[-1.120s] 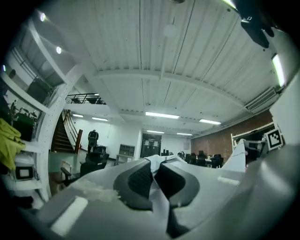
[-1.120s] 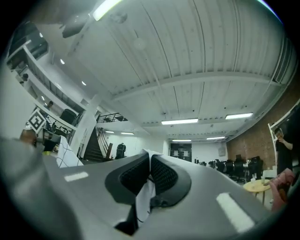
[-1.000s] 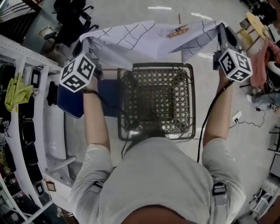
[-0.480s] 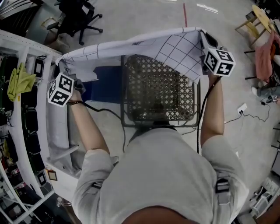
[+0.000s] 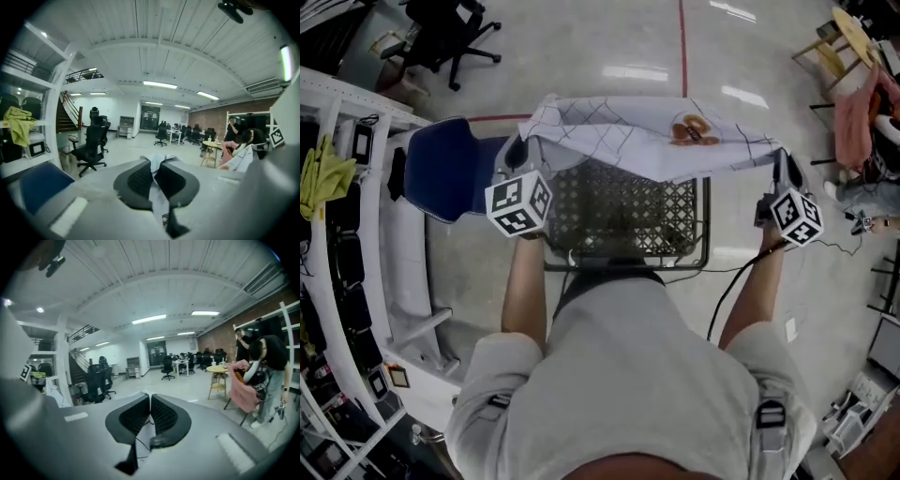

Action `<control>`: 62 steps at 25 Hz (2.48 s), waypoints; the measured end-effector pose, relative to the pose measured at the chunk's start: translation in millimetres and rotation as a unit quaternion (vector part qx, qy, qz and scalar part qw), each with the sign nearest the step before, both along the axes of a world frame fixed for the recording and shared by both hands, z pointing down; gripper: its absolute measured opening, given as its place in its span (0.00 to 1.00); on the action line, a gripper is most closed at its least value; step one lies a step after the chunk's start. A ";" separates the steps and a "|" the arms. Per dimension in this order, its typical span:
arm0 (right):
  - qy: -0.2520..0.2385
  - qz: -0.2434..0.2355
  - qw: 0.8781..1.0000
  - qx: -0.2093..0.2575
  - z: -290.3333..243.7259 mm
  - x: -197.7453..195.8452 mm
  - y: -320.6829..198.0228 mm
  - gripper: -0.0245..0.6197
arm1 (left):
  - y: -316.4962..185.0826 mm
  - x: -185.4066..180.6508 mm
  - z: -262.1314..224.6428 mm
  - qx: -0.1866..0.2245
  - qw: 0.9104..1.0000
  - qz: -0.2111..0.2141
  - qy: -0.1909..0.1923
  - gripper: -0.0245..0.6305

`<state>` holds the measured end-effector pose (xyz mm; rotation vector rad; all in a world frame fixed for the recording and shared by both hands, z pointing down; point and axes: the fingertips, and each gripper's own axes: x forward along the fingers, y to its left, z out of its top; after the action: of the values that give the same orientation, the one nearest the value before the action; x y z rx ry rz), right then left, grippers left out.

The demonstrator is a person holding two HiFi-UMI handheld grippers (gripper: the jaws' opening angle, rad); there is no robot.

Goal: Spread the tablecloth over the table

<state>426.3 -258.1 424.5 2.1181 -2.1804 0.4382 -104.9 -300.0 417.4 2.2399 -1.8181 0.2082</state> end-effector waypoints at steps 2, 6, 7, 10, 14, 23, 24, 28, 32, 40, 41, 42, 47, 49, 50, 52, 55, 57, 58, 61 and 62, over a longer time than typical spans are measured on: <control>0.024 0.052 0.998 0.028 -25.1 42.0 17.3 0.05 | 2.7 30.0 0.5 -0.001 0.999 0.031 0.015 0.07; 0.088 0.040 0.995 0.025 -48.5 47.2 20.0 0.05 | 10.5 22.5 0.0 -0.003 0.998 0.022 0.050 0.07; 0.085 0.020 0.996 0.015 -39.9 34.2 16.0 0.05 | 11.9 7.3 -1.5 -0.002 0.998 0.003 0.055 0.07; 0.058 -0.040 0.997 -0.008 -0.8 -20.6 7.0 0.05 | 18.1 -60.8 -14.8 0.008 0.995 -0.076 0.058 0.07; 0.020 -0.116 0.993 -0.031 38.9 -104.8 -2.8 0.05 | 41.6 -156.2 -31.9 0.027 0.983 -0.179 0.029 0.07; 0.011 -0.137 0.990 -0.017 30.7 -111.0 -7.4 0.05 | 78.3 -170.4 -21.4 0.026 0.979 -0.200 -0.019 0.07; 0.013 -0.114 0.993 -0.015 25.7 -96.2 -4.2 0.05 | 72.7 -159.4 -10.3 0.011 0.983 -0.181 -0.015 0.07; 0.020 0.012 0.999 -0.023 5.5 -10.8 22.4 0.05 | 49.9 -73.7 19.8 -0.019 0.997 -0.074 0.032 0.07; 0.061 0.055 0.996 -0.035 -6.7 10.7 46.0 0.05 | 49.4 -42.2 17.4 -0.011 0.997 -0.030 0.077 0.07; 0.078 -0.129 0.988 -0.035 22.7 -167.4 22.8 0.05 | 97.5 -238.2 -16.4 0.043 0.974 -0.206 0.081 0.07; 0.076 -0.135 0.987 -0.040 27.6 -179.0 24.4 0.05 | 100.8 -247.5 -12.1 0.031 0.975 -0.208 0.068 0.07; 0.071 -0.133 0.988 -0.046 31.5 -185.1 26.7 0.05 | 102.0 -250.9 -4.0 0.014 0.977 -0.203 0.056 0.07; 0.060 -0.071 0.994 -0.061 33.6 -156.6 51.9 0.05 | 106.7 -215.4 37.4 -0.027 0.989 -0.139 0.037 0.07; 0.069 -0.038 0.995 -0.068 34.1 -124.7 72.9 0.05 | 108.9 -183.8 44.7 -0.026 0.994 -0.098 0.046 0.07; 0.070 -0.021 0.995 -0.070 33.0 -106.3 84.8 0.05 | 109.9 -165.4 46.4 -0.024 0.996 -0.075 0.049 0.07; 0.072 0.015 0.995 -0.068 26.0 -69.8 108.1 0.05 | 112.1 -129.0 47.2 -0.018 0.998 -0.033 0.055 0.07; 0.078 0.063 0.993 -0.067 16.6 -25.5 132.7 0.05 | 118.8 -84.4 49.6 -0.018 0.998 0.016 0.064 0.07; 0.086 0.078 0.990 -0.077 17.1 -7.4 141.5 0.05 | 126.3 -62.9 54.0 -0.024 0.997 0.041 0.061 0.07; 0.091 0.078 0.989 -0.082 17.8 -3.3 142.9 0.05 | 129.6 -56.8 55.9 -0.027 0.997 0.048 0.058 0.07; 0.083 0.052 0.992 -0.085 28.4 -6.8 140.5 0.05 | 136.1 -63.6 64.3 -0.036 0.997 0.039 0.054 0.07; 0.077 0.040 0.993 -0.083 35.6 -9.9 141.7 0.05 | 140.0 -70.7 69.6 -0.039 0.997 0.028 0.054 0.07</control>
<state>416.4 -116.4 460.1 2.0813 -1.9128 0.4284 -175.6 -160.0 487.0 2.2060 -1.6651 0.1606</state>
